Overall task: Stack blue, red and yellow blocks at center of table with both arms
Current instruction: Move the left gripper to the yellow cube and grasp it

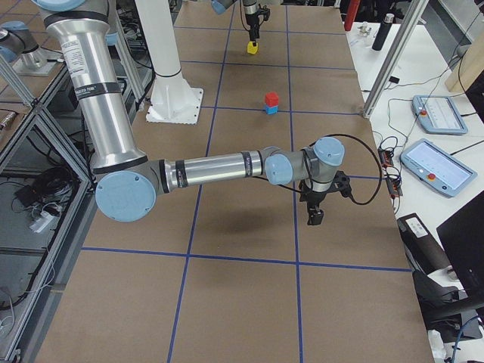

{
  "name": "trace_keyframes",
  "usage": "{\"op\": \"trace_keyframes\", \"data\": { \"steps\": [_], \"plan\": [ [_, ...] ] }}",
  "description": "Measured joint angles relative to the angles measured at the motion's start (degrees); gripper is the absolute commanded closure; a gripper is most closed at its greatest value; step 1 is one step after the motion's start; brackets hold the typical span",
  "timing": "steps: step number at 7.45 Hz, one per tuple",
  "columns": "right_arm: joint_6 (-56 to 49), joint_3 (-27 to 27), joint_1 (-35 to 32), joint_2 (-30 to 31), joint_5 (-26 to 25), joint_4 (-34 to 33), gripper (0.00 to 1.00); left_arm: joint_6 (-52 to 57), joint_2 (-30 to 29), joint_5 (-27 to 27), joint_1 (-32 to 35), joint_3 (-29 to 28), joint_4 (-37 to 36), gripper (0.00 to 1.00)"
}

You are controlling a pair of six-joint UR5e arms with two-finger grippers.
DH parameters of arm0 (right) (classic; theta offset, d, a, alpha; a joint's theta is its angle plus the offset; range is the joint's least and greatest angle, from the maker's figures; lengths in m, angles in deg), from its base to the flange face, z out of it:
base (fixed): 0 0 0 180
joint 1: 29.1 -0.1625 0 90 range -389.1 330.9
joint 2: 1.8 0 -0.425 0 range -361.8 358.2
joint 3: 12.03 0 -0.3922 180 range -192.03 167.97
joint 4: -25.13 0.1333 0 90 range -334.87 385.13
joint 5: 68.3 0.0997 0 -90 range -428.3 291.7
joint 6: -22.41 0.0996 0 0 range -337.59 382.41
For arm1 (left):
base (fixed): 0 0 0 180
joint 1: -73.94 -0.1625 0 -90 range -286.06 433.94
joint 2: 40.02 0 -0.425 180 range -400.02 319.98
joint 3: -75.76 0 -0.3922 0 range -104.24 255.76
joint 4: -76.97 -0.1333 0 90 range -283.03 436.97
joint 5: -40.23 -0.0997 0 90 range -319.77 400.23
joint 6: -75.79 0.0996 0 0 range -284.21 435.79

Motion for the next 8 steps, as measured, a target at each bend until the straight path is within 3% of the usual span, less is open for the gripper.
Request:
{"op": "trace_keyframes", "data": {
  "steps": [8],
  "plan": [
    [0.3, -0.2, 0.0, 0.4, 0.2, 0.1, 0.01, 1.8, 1.8, 0.5, 0.0, -6.4, 2.7, 0.00]
  ]
}}
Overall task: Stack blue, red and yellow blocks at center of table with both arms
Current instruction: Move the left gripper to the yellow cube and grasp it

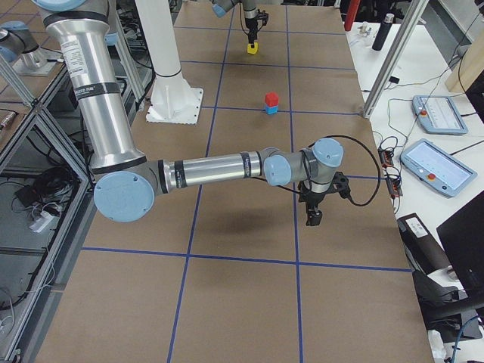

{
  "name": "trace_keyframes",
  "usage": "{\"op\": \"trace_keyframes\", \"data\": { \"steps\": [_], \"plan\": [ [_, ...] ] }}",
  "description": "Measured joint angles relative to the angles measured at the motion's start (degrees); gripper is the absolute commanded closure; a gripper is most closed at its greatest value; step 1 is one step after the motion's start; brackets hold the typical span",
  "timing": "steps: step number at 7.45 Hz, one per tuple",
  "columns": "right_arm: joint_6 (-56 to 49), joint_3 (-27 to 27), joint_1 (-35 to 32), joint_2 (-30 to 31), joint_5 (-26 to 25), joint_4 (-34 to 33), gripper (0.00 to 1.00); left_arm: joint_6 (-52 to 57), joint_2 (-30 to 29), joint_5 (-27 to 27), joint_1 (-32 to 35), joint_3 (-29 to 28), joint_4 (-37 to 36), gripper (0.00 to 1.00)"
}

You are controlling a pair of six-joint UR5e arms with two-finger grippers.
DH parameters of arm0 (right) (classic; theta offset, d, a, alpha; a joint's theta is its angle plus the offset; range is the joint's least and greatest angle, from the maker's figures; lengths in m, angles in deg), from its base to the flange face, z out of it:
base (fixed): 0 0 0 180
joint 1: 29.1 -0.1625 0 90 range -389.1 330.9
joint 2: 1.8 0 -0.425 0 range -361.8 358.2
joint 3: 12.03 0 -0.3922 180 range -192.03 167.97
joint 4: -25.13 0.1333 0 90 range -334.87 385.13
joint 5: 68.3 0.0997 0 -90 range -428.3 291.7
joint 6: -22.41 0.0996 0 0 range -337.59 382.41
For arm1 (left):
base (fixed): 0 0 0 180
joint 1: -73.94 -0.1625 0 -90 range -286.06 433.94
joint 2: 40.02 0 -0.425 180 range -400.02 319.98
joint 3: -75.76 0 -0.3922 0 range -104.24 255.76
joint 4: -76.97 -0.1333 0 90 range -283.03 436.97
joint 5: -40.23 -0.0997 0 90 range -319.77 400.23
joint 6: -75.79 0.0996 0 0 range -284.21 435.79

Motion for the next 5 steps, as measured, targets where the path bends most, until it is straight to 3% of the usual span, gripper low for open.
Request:
{"op": "trace_keyframes", "data": {
  "steps": [4, 5],
  "plan": [
    [-0.4, 0.3, 0.1, -0.1, -0.3, 0.0, 0.01, 0.0, -1.0, 0.0, -0.4, -2.7, 0.0, 0.02],
    [-0.4, 0.4, 0.1, -0.2, -0.3, 0.0, 0.01, 0.0, -1.2, 0.0, -0.5, -3.3, 0.1, 0.37]
  ]
}}
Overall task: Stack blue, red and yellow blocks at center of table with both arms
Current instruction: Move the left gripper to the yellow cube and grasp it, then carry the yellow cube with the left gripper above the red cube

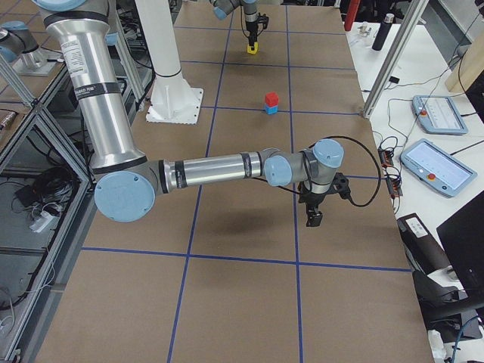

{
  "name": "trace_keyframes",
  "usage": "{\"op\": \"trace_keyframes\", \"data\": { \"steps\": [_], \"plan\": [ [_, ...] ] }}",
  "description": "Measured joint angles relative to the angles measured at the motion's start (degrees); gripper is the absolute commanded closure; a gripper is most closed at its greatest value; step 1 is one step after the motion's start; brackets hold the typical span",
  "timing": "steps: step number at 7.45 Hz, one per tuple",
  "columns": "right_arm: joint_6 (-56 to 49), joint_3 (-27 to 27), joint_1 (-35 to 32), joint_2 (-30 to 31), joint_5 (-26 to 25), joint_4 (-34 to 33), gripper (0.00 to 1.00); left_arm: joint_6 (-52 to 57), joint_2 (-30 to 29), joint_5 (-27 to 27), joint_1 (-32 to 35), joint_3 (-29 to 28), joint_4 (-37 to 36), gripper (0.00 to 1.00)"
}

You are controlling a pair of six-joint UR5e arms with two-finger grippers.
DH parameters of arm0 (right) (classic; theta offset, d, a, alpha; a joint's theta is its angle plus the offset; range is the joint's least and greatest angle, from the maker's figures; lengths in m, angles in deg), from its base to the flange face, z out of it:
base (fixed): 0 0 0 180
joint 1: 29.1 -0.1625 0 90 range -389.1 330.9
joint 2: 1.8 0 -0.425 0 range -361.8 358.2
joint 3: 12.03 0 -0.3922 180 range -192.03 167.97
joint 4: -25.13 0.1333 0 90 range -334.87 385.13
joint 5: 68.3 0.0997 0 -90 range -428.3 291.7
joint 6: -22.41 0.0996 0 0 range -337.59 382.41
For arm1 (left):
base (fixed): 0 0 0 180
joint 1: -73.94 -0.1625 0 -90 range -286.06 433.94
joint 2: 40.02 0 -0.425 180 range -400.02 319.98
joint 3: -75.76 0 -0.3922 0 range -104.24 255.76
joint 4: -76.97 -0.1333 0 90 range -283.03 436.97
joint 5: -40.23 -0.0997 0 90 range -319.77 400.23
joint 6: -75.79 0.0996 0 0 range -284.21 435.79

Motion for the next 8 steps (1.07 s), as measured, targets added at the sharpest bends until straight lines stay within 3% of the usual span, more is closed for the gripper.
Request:
{"op": "trace_keyframes", "data": {
  "steps": [1, 2, 4, 6, 8],
  "plan": [
    [0.0, 0.1, 0.0, -0.1, 0.0, 0.0, 0.01, 0.0, -0.1, 0.0, -0.1, -0.4, 0.0, 0.86],
    [0.0, 0.1, 0.0, -0.2, -0.1, 0.0, 0.01, 0.0, -0.2, 0.1, -0.1, -0.4, 0.0, 1.00],
    [0.0, 0.1, 0.0, -0.3, -0.1, 0.0, 0.01, -0.1, -0.1, 2.5, 0.4, 0.8, -0.3, 1.00],
    [0.0, 0.1, 0.0, -0.5, -0.1, 0.0, 0.01, -0.1, -0.1, 9.8, 5.3, 3.2, -1.1, 1.00],
    [0.0, 0.1, 0.0, -0.5, -0.1, -0.1, 0.01, -0.1, -3.8, 16.0, 11.1, 6.1, -9.0, 1.00]
  ]
}}
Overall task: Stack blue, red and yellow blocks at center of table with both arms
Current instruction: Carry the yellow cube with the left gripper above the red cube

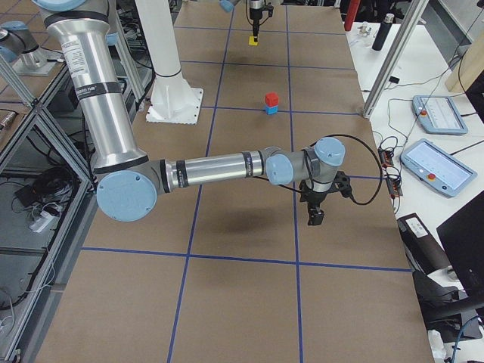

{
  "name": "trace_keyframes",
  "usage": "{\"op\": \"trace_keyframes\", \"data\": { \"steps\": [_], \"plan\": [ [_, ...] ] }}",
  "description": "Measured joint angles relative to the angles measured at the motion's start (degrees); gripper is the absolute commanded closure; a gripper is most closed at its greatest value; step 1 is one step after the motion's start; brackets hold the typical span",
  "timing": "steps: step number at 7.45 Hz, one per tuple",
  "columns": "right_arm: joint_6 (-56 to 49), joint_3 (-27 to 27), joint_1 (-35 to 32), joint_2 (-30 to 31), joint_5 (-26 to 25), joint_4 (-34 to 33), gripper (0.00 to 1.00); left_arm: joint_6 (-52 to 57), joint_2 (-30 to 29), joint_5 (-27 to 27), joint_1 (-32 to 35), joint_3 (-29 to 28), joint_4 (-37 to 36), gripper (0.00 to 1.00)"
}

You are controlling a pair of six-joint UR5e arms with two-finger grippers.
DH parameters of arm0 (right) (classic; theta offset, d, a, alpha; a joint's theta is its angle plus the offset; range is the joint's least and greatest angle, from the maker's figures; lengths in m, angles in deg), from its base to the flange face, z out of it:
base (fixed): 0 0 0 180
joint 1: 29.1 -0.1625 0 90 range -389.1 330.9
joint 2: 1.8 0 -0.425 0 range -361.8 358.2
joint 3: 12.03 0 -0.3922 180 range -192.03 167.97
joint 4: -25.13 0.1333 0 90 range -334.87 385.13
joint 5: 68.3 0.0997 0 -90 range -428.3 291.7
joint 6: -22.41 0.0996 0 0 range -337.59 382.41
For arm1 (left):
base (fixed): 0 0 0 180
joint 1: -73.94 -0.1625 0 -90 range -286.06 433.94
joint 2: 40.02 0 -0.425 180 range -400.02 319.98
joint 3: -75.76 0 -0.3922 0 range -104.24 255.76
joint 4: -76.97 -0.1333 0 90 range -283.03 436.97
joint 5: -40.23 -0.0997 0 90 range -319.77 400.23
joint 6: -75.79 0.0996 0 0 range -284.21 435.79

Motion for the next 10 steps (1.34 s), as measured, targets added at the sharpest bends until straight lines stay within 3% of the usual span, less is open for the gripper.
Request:
{"op": "trace_keyframes", "data": {
  "steps": [2, 4, 7, 10],
  "plan": [
    [0.0, 0.0, 0.0, 0.0, 0.1, -0.1, 0.01, -0.4, -15.0, 1.3, 1.9, 3.8, -23.8, 1.00],
    [0.0, -0.1, 0.0, 0.0, 0.3, -0.1, 0.01, -4.0, -33.2, 1.4, 1.1, 2.4, -44.0, 1.00],
    [0.1, -0.1, 0.0, 0.0, 0.3, -0.1, 0.01, -20.4, -51.9, 0.6, -5.9, -8.0, -47.9, 1.00],
    [-0.1, 0.0, 0.0, 0.3, 0.2, 0.0, 0.01, -29.5, -60.1, -3.6, -10.4, -20.4, -39.8, 1.00]
  ]
}}
